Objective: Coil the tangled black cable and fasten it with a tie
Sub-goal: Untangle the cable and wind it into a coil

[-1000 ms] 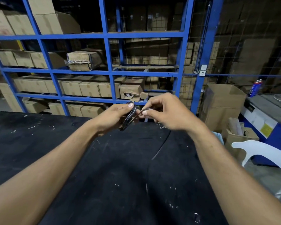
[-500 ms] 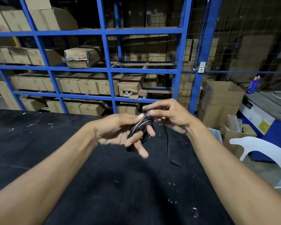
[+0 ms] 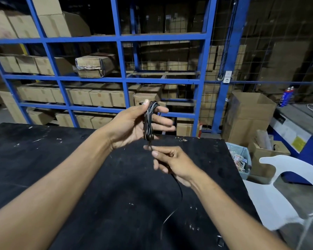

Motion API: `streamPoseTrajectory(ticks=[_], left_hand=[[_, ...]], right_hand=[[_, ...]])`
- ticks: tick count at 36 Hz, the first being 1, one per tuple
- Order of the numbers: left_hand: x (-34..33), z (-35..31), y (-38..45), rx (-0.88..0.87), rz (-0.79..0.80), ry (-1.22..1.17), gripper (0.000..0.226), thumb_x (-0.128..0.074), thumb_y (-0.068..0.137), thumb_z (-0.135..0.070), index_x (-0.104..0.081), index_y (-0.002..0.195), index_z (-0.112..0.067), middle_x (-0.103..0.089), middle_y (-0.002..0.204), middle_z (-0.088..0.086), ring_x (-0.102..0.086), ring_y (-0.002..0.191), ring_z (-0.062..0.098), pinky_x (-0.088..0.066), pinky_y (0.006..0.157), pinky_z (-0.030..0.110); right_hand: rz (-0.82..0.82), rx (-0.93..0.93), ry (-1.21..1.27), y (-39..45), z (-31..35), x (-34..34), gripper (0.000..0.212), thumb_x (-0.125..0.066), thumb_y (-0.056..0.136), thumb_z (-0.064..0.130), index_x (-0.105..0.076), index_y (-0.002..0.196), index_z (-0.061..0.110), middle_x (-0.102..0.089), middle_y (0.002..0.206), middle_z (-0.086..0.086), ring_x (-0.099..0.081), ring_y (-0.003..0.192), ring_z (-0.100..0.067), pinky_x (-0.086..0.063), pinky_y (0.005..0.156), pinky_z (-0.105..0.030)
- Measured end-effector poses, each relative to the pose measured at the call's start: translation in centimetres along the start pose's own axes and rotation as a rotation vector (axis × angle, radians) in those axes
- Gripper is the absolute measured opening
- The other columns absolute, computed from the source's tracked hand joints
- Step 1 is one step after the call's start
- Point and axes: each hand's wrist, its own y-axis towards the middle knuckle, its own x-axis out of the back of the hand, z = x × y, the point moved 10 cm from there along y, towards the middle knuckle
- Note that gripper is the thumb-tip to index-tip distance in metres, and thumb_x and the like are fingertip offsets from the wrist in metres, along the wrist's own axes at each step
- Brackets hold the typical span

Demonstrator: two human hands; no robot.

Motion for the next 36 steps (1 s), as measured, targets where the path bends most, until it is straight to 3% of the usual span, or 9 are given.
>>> streamPoseTrajectory(ticks=[3,9,12,15,19,22,25,32,36], left_hand=[[1.4,-0.2,0.3,0.014,-0.106,0.213,0.056,-0.028,0.114,-0.043,-0.062,0.136,-0.005,-0.070,0.135,0.022,-0.070,0.124,0.037,-0.063,0.093,0.044],[2.8,0.0,0.1,0.021,-0.170,0.424,0.055,-0.028,0.115,-0.032,-0.062,0.130,0.009,-0.071,0.127,0.029,-0.078,0.105,0.022,-0.060,0.077,0.021],[3.5,1.5,-0.4,0.144,-0.161,0.543,0.055,-0.030,0.114,-0.040,-0.067,0.129,-0.003,-0.076,0.120,0.023,-0.071,0.107,0.036,-0.057,0.089,0.038],[3.2,2.5,-0.4,0.195,-0.122,0.726,0.051,-0.032,0.111,-0.049,-0.072,0.122,-0.019,-0.081,0.107,0.016,-0.066,0.091,0.028,-0.048,0.080,0.040],[1.6,4.5,-0.2,0.270,-0.018,0.801,0.066,-0.029,0.107,-0.055,-0.067,0.127,-0.005,-0.082,0.085,0.013,-0.076,0.098,0.024,-0.048,0.088,0.035],[0.5,6.1,-0.6,0.347,0.049,0.747,0.074,-0.024,0.108,-0.056,-0.068,0.123,0.001,-0.069,0.064,0.013,-0.080,0.103,0.029,-0.051,0.083,0.028],[-0.3,6.7,-1.2,0.357,0.095,0.617,0.071,-0.022,0.111,-0.056,-0.072,0.120,-0.006,-0.055,0.058,0.015,-0.079,0.100,0.041,-0.052,0.073,0.021],[-1.8,6.1,-1.4,0.314,0.187,0.360,0.079,-0.019,0.108,-0.058,-0.068,0.117,0.005,-0.050,0.056,0.016,-0.075,0.092,0.049,-0.051,0.099,0.052],[-2.8,5.3,-1.6,0.274,0.229,0.351,0.072,-0.022,0.108,-0.051,-0.067,0.115,0.004,-0.051,0.056,0.014,-0.074,0.094,0.052,-0.042,0.111,0.063]], right_hand=[[-0.010,-0.001,-0.127,-0.7,0.8,-0.3,0.028,-0.060,0.106,0.015,-0.074,0.130,0.008,-0.063,0.063,-0.006,-0.038,0.050,-0.009,-0.031,0.056,-0.020],[-0.053,0.058,-0.691,-2.1,6.2,0.3,0.015,-0.070,0.100,0.024,-0.082,0.109,0.020,-0.067,0.058,0.008,-0.056,0.054,0.003,-0.043,0.063,-0.014],[-0.124,0.136,-0.950,-2.7,10.1,0.7,0.013,-0.075,0.095,0.025,-0.084,0.103,0.029,-0.072,0.069,0.016,-0.063,0.062,0.007,-0.043,0.063,-0.008],[-0.125,0.190,-1.112,-3.1,13.1,0.4,0.012,-0.076,0.091,0.022,-0.084,0.089,0.031,-0.074,0.076,0.018,-0.067,0.075,0.007,-0.042,0.062,-0.005],[-0.127,0.284,-1.245,-2.9,16.1,0.0,0.010,-0.077,0.089,0.018,-0.082,0.083,0.026,-0.072,0.070,0.020,-0.064,0.070,0.011,-0.042,0.062,-0.003],[-0.142,0.346,-1.243,-2.4,18.0,0.5,0.006,-0.082,0.089,0.025,-0.080,0.084,0.028,-0.075,0.076,0.018,-0.069,0.078,0.007,-0.053,0.076,-0.014],[-0.092,0.398,-1.163,-1.9,18.5,1.3,0.004,-0.084,0.089,0.025,-0.082,0.086,0.027,-0.079,0.081,0.016,-0.072,0.085,0.006,-0.050,0.077,-0.005],[-0.024,0.421,-0.743,-0.1,16.1,4.5,0.008,-0.080,0.090,0.008,-0.081,0.096,0.003,-0.079,0.091,-0.010,-0.073,0.083,-0.015,-0.062,0.084,-0.033],[-0.013,0.392,-0.561,0.9,13.3,5.6,0.010,-0.078,0.092,0.006,-0.080,0.098,-0.002,-0.078,0.080,-0.001,-0.070,0.072,-0.004,-0.054,0.071,-0.016]])
